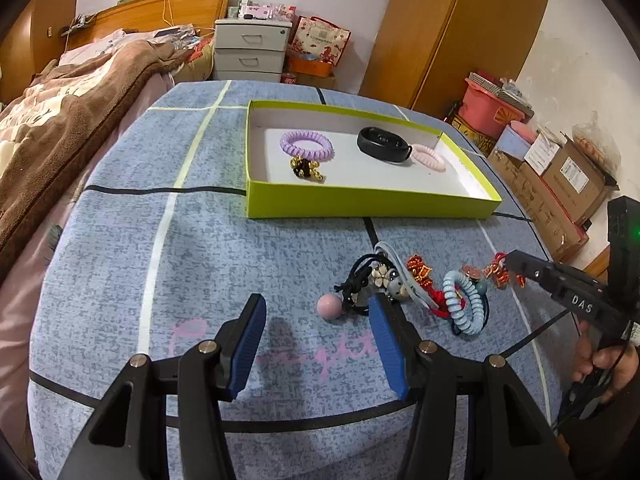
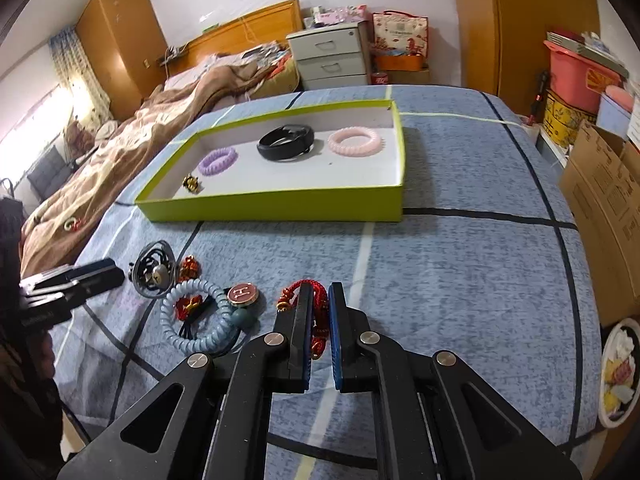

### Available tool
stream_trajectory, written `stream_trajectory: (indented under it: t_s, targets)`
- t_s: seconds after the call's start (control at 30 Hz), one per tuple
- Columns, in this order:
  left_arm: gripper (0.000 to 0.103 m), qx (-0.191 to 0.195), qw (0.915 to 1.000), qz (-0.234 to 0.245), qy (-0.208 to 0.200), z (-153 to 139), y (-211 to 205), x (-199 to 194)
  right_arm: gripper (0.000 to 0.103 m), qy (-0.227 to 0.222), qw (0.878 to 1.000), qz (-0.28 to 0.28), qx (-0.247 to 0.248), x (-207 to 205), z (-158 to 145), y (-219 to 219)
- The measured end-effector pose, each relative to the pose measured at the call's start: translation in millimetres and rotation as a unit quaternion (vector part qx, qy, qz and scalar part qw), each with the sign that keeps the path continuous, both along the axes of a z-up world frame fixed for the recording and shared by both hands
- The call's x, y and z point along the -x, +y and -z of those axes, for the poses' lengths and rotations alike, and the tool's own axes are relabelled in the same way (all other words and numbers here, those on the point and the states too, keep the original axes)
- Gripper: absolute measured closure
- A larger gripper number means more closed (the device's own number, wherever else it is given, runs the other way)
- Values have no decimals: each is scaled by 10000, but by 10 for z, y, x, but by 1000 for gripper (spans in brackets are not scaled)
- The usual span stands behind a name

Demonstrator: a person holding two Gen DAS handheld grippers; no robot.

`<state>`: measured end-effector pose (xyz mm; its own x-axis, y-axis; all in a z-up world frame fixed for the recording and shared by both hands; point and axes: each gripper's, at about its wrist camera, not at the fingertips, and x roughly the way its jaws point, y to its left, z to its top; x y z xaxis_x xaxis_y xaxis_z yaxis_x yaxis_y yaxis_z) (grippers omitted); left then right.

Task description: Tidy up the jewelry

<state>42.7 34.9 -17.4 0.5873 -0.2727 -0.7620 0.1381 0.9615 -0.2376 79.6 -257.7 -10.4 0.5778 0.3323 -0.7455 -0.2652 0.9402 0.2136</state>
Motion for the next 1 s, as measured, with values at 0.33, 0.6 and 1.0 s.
stream_trajectory:
  t_s: [0.33, 0.6, 1.0]
  targets:
    - [47, -165, 9998, 131, 60, 39, -17, -62, 95, -212, 9986, 344, -331, 93, -159, -170]
    - [47, -187, 9994, 250, 130, 52, -111, -180, 95, -189, 9987, 268, -394, 72, -173, -89]
    - [63, -550, 9977, 382, 111, 75, -272, -203, 95, -164, 9988, 213, -418, 50, -183, -24]
